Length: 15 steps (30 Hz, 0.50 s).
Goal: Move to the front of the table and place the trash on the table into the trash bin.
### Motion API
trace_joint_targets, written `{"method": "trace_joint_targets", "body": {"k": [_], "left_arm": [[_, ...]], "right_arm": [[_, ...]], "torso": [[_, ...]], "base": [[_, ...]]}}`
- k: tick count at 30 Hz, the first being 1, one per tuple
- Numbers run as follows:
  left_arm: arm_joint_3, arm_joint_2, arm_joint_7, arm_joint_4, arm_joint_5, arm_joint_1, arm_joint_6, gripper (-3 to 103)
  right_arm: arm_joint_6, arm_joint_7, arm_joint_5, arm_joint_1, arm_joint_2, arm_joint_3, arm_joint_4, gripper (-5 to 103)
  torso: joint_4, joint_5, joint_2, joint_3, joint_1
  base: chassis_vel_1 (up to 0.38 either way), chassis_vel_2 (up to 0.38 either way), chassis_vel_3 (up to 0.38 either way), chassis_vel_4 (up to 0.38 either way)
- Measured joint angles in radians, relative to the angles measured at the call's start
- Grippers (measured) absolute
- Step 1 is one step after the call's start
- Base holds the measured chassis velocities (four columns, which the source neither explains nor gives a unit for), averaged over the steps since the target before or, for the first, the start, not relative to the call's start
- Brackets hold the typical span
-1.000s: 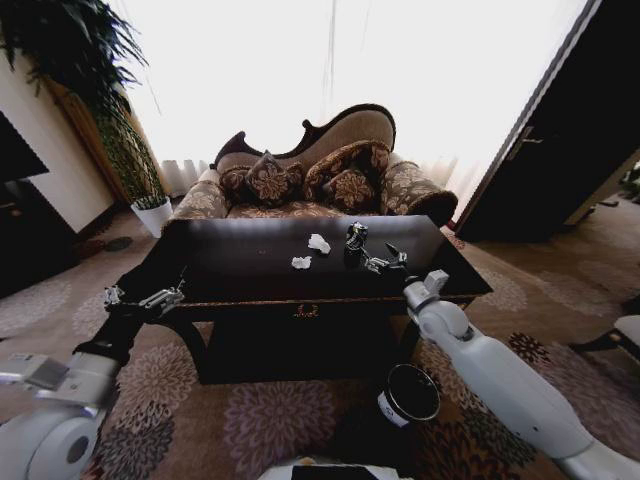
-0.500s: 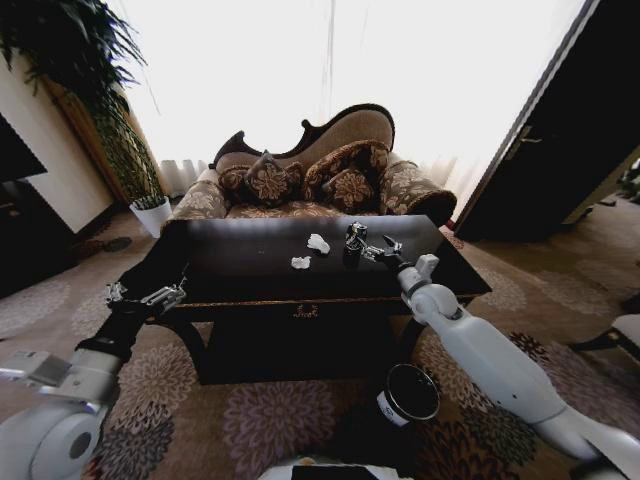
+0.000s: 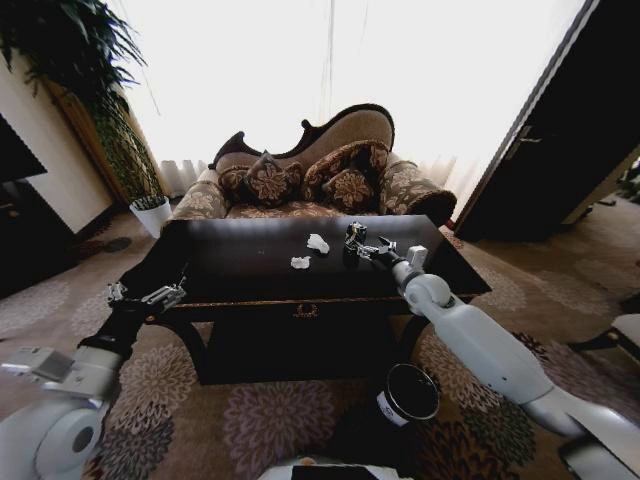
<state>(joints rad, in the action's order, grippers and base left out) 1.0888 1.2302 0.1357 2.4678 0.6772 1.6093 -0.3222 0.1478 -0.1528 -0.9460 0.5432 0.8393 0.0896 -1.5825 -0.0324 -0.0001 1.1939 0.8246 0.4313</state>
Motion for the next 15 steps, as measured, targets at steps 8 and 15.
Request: {"method": "trace_joint_targets", "body": {"k": [8,15], "left_arm": [[0.005,0.004,0.000,-0.006,-0.002,0.000,0.000,100],[0.005,0.005,0.000,-0.010,-0.004,0.000,0.000,100]], "right_arm": [[-0.010,-0.002,-0.004,-0.045,0.035,0.052,0.037,100],[-0.023,-0.002,-0.010,-0.077,0.039,0.072,0.059,100]], "torso": [[0.0001,0.0000,0.000,0.000,0.000],[0.0001,0.0000,0.000,0.000,0.000]], "base": [[0.000,0.000,0.000,0.000],[0.000,0.000,0.000,0.000]]}}
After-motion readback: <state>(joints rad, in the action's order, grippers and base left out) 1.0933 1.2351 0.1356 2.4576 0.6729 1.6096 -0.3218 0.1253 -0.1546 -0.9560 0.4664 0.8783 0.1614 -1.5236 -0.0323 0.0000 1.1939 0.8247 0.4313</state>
